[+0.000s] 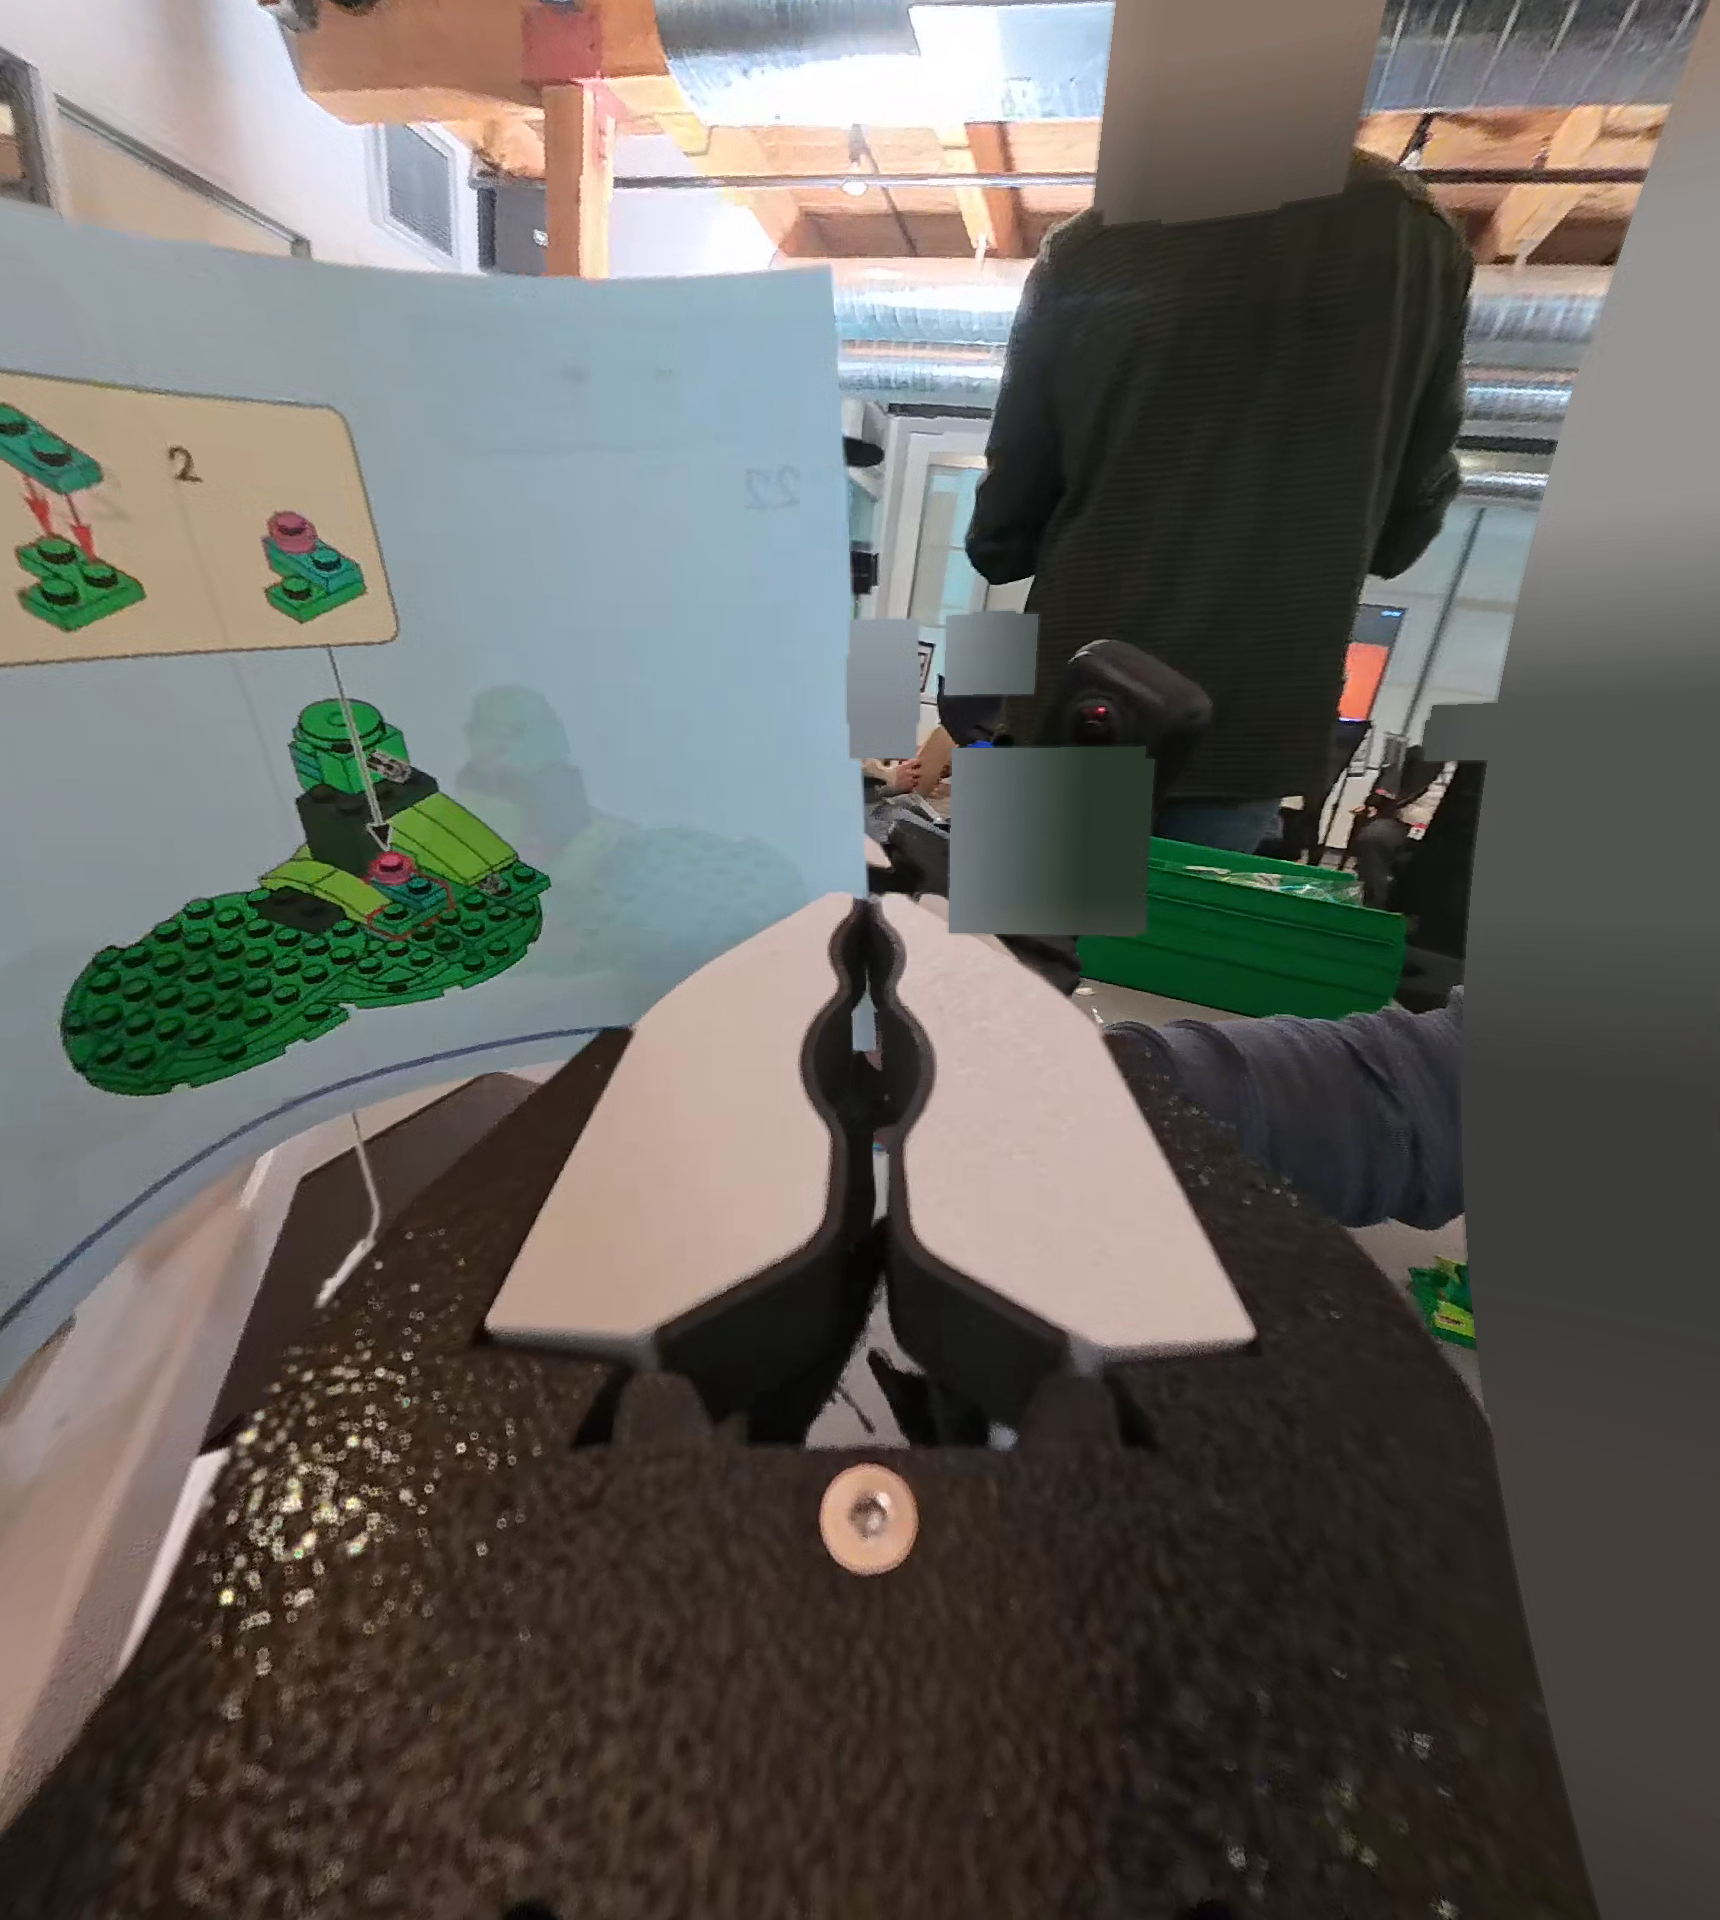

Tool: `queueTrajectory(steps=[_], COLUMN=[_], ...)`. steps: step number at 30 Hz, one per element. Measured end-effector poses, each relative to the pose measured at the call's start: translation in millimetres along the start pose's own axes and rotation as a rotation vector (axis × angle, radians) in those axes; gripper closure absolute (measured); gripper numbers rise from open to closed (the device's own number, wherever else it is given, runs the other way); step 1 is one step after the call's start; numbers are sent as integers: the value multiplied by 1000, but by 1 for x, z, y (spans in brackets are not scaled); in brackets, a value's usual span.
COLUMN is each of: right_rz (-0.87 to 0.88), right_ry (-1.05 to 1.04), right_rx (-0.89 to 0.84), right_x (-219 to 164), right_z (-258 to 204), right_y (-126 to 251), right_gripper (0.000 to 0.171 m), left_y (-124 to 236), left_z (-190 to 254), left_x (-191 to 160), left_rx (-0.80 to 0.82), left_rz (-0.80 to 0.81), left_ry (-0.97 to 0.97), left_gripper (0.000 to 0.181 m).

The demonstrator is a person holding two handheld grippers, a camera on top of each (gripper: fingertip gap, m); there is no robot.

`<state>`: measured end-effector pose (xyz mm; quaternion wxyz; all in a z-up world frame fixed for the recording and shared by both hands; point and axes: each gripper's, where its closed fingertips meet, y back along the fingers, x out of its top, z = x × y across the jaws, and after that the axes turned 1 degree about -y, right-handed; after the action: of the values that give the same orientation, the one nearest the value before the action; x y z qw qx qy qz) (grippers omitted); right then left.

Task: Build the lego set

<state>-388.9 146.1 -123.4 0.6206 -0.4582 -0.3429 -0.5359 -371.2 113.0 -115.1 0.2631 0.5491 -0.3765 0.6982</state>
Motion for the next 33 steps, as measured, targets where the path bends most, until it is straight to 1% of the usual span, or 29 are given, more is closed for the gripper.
queueTrajectory(steps=[9, 13, 16, 18, 21, 26, 27, 28, 30, 33], right_rz=[72, 68, 11, -40, -68, -82, -90, -98, -106, -116], right_ry=[-118, -152, -142, -129, -126, -115, -113, -116, -140, -212], right_rx=[95, 69, 25, 1, 1, -41, -59, -84, -126, -166], right_x=[7, 3, -8, -17, -22, -24, -25, -27, -30, -37], right_z=[-7, -2, 4, 5, 2, 4, 7, 12, 21, 36], right_y=[4, 4, 1, -3, -10, -17, -18, -18, -17, -14], right_gripper=[150, 150, 150, 150, 150, 150, 150, 150, 152, 153], left_y=[-7, -8, -3, 5, 20, 40, 42, 42, 33, 8], left_z=[8, 6, -2, -11, -18, -15, -15, -15, -14, -7], left_x=[-7, -6, -1, 0, 3, 28, 32, 35, 37, 33], left_rx=[-88, -72, -9, 73, 172, 253, 277, 299, 326, 322], left_rz=[-10, -1, 12, -16, -55, 10, 19, 21, -1, -59], left_ry=[45, 36, 27, 13, -18, -79, -89, -96, -113, -166], left_gripper=[181, 181, 181, 181, 181, 181, 178, 167, 167, 168])
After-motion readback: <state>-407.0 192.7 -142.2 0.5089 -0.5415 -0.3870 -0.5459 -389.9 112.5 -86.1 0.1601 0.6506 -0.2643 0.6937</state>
